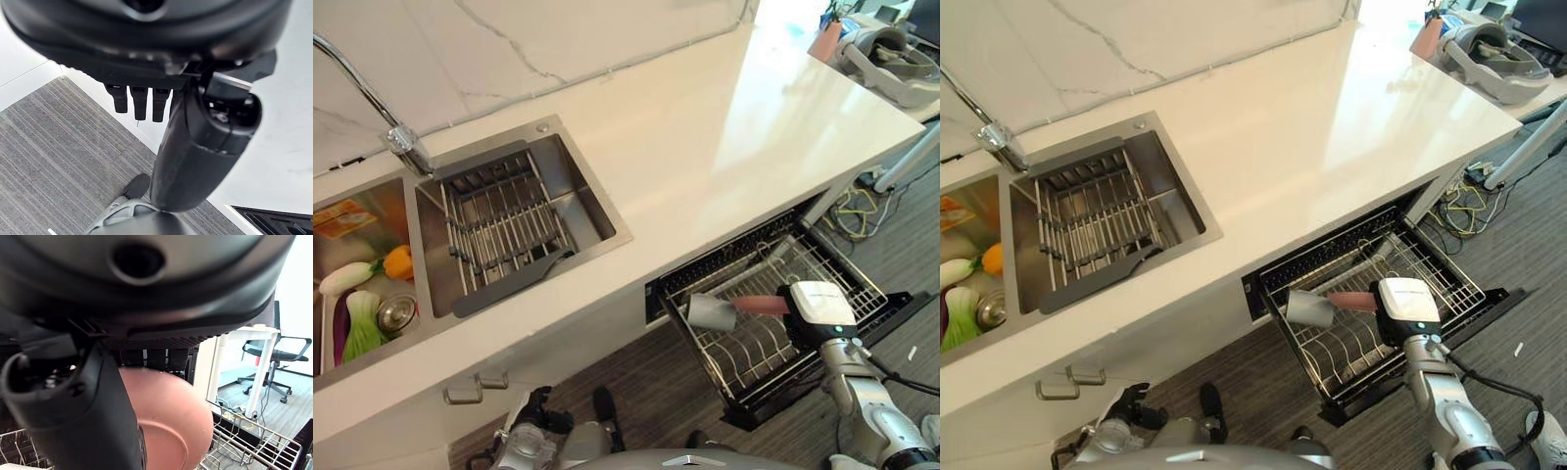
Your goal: Place the dishes in the dishwasher.
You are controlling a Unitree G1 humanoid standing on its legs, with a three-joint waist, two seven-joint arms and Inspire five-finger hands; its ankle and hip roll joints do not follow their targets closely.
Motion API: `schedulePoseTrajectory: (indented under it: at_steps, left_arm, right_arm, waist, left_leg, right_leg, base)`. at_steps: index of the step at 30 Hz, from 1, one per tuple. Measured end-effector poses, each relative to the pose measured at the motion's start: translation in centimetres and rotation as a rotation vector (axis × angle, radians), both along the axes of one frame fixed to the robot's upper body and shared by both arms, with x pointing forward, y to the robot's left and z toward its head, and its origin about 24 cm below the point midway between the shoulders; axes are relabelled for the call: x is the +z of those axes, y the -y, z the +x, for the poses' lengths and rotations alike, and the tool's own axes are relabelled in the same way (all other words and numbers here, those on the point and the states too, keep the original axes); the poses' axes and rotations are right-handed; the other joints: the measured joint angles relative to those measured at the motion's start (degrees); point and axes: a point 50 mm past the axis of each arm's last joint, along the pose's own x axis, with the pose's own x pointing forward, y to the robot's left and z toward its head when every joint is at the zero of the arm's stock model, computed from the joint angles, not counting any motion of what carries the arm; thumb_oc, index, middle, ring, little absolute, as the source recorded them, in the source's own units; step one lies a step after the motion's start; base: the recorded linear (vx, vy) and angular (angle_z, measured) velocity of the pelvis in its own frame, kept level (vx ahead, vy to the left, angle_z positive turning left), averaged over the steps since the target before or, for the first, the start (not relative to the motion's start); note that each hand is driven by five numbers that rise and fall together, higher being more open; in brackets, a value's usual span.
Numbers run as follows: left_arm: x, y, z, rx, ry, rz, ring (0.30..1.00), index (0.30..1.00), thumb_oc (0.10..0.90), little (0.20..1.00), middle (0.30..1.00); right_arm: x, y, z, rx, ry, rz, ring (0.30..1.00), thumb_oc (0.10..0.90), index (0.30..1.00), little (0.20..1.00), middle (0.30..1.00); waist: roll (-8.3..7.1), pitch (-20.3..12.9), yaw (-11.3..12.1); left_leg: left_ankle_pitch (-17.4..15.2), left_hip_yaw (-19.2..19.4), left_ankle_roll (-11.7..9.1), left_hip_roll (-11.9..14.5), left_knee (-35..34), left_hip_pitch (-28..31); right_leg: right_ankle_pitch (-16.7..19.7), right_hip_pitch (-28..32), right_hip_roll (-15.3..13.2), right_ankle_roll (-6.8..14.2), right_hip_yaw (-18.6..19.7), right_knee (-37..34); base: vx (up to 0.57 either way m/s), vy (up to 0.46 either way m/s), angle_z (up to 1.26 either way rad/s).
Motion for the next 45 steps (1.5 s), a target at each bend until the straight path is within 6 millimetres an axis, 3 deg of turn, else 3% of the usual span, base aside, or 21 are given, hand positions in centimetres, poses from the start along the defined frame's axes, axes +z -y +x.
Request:
schedulePoseTrajectory:
  at_steps: [9,15,16,19,22,23,24,28,30,33,35,36,37,41,42,45]
  left_arm:
    - [0.0,0.0,0.2,-0.004,-0.001,-0.001,0.9,0.9,0.8,0.9,0.9]
    - [0.0,-0.2,-0.1,-0.002,-0.006,0.009,0.9,0.9,0.8,0.9,0.9]
    - [0.0,-0.3,-0.1,0.002,-0.008,0.016,0.9,0.9,0.8,0.9,0.9]
    - [0.0,-0.2,-0.3,0.002,-0.011,0.018,0.9,0.9,0.8,0.9,0.9]
    - [-0.1,-0.4,-0.4,0.01,-0.023,0.034,0.9,0.9,0.8,0.9,0.9]
    - [-0.1,-0.4,-0.5,0.011,-0.025,0.037,0.9,0.9,0.8,0.9,0.9]
    - [-0.1,-0.4,-0.5,0.012,-0.029,0.038,0.9,0.9,0.8,0.9,0.9]
    - [-0.3,0.2,-0.6,0.008,-0.034,0.025,0.9,0.9,0.8,0.9,0.9]
    - [-0.3,0.4,-0.6,0.003,-0.034,0.017,0.9,0.9,0.8,0.9,0.9]
    - [-0.4,1.0,-0.5,-0.031,-0.038,0.0,0.9,0.9,0.8,0.9,0.9]
    - [-0.5,1.4,-0.7,-0.038,-0.04,-0.015,0.9,0.9,0.8,0.9,0.9]
    - [-0.5,1.6,-0.6,-0.046,-0.04,-0.018,0.9,0.9,0.8,0.9,0.9]
    - [-0.4,1.8,-0.5,-0.043,-0.033,-0.027,0.9,0.9,0.8,0.9,0.9]
    - [-0.7,1.6,-1.6,-0.004,-0.049,-0.038,0.9,0.9,0.8,0.9,0.9]
    - [-0.7,1.6,-1.8,-0.002,-0.054,-0.041,0.9,0.9,0.8,0.9,0.9]
    - [-0.8,1.8,-2.0,0.02,-0.052,-0.055,0.9,0.9,0.8,0.9,0.9]
  right_arm:
    - [3.1,1.3,-0.7,-0.057,0.143,0.041,0.9,0.8,0.9,0.9,0.9]
    - [5.2,4.2,-2.2,-0.191,0.281,0.028,0.9,0.8,0.9,0.9,0.9]
    - [5.1,5.4,-3.4,-0.297,0.328,0.073,0.9,0.8,0.9,0.9,0.9]
    - [3.7,6.2,-5.5,-0.49,0.409,0.193,0.9,0.8,0.9,0.9,0.9]
    - [-0.9,7.3,-9.5,-0.798,0.373,0.337,0.9,0.8,0.9,0.9,0.9]
    - [-2.8,7.0,-10.7,-0.895,0.335,0.395,0.855,0.77,0.855,0.855,0.855]
    - [-4.1,6.6,-11.6,-0.981,0.312,0.461,0.3,0.4,0.3,0.3,0.3]
    - [-8.8,4.2,-14.5,-1.164,0.116,0.618,0.3,0.4,0.3,0.3,0.3]
    - [-9.4,3.1,-13.8,-1.119,0.058,0.655,0.3,0.4,0.3,0.3,0.3]
    - [-9.5,1.9,-9.9,-0.978,0.017,0.69,0.3,0.4,0.3,0.3,0.3]
    - [-8.4,1.8,-6.1,-0.888,0.069,0.711,0.3,0.4,0.3,0.3,0.3]
    - [-8.2,2.0,-5.2,-0.862,0.059,0.692,0.3,0.4,0.3,0.3,0.3]
    - [-7.1,2.4,-3.3,-0.811,0.087,0.684,0.3,0.4,0.3,0.3,0.3]
    - [-6.3,3.7,-2.6,-0.804,0.074,0.62,0.3,0.4,0.3,0.3,0.3]
    - [-6.2,3.8,-2.5,-0.802,0.073,0.622,0.3,0.4,0.3,0.3,0.3]
    - [-6.4,4.5,-2.6,-0.854,0.063,0.625,0.3,0.4,0.3,0.3,0.3]
  waist:
    - [0.24,0.57,-1.07]
    - [-0.35,0.79,-1.87]
    - [-0.56,0.81,-2.75]
    - [-0.88,0.94,-4.08]
    - [-1.45,0.48,-6.02]
    - [-1.46,0.34,-6.28]
    - [-1.34,0.31,-6.59]
    - [0.14,-0.13,-7.41]
    - [0.82,-0.16,-7.57]
    - [2.25,-0.38,-7.18]
    - [4.11,-0.56,-5.02]
    - [4.02,-0.33,-5.13]
    - [5.41,-0.44,-3.73]
    - [7.21,-0.05,-2.67]
    - [6.77,0.28,-2.58]
    - [7.5,0.43,-1.51]
  left_leg:
    - [-0.04,0.79,-0.05,0.17,0.31,0.52]
    - [-0.36,2.73,-0.3,0.55,0.29,1.14]
    - [-0.44,3.36,-0.39,0.7,0.29,1.34]
    - [-0.77,4.48,-0.62,0.83,0.32,2.04]
    - [-1.0,5.49,-0.81,0.98,0.28,2.51]
    - [-1.04,5.74,-0.85,1.03,0.29,2.62]
    - [-1.07,5.95,-0.88,1.04,0.28,2.72]
    - [-1.2,6.45,-0.85,1.03,0.13,2.79]
    - [-1.21,6.53,-0.83,1.05,0.0,2.78]
    - [-1.13,6.44,-0.71,1.05,0.01,2.44]
    - [-0.89,6.15,-0.41,0.74,0.0,1.98]
    - [-0.88,6.11,-0.39,0.73,0.04,2.19]
    - [-0.65,5.36,-0.08,0.39,0.21,1.86]
    - [-0.21,2.89,0.44,-0.19,0.27,1.24]
    - [-0.16,2.64,0.48,-0.21,0.27,1.11]
    - [0.3,-0.6,0.75,-1.17,-0.02,1.12]
  right_leg:
    - [0.01,-0.37,-0.03,-0.01,0.79,0.01]
    - [0.13,-0.84,-0.07,-0.16,3.0,0.03]
    - [0.24,-1.07,-0.07,-0.2,3.62,0.03]
    - [0.25,-1.16,-0.13,-0.2,4.81,0.05]
    - [0.25,-1.18,-0.18,-0.2,5.89,0.05]
    - [0.25,-1.22,-0.16,-0.2,6.1,0.06]
    - [0.25,-1.27,-0.2,-0.2,6.31,0.05]
    - [0.43,-1.6,-0.38,-0.02,6.91,0.04]
    - [0.58,-1.67,-0.39,0.04,7.04,0.02]
    - [0.91,-1.92,-0.44,0.24,6.98,-0.03]
    - [1.14,-1.83,-0.58,0.19,6.57,0.02]
    - [1.22,-1.88,-0.58,0.28,6.61,0.01]
    - [1.23,-1.49,-0.71,0.29,5.75,0.02]
    - [1.2,-0.71,-0.77,0.32,3.16,0.04]
    - [1.19,-0.73,-0.76,0.34,2.88,0.05]
    - [0.82,1.23,-0.9,0.81,-0.61,0.02]
  base:
    - [0.01,-0.006,-0.05]
    - [0.0,0.008,-0.17]
    - [-0.01,0.016,-0.23]
    - [0.0,0.022,-0.23]
    - [-0.02,0.021,-0.21]
    - [-0.02,0.015,-0.08]
    - [-0.01,0.008,-0.09]
    - [-0.04,0.019,-0.1]
    - [-0.04,0.02,-0.05]
    - [-0.02,0.01,0.04]
    - [-0.04,0.027,0.08]
    - [-0.04,0.032,0.19]
    - [-0.03,0.021,0.26]
    - [-0.02,-0.005,0.33]
    - [-0.01,-0.021,0.26]
    - [-0.01,-0.037,0.55]
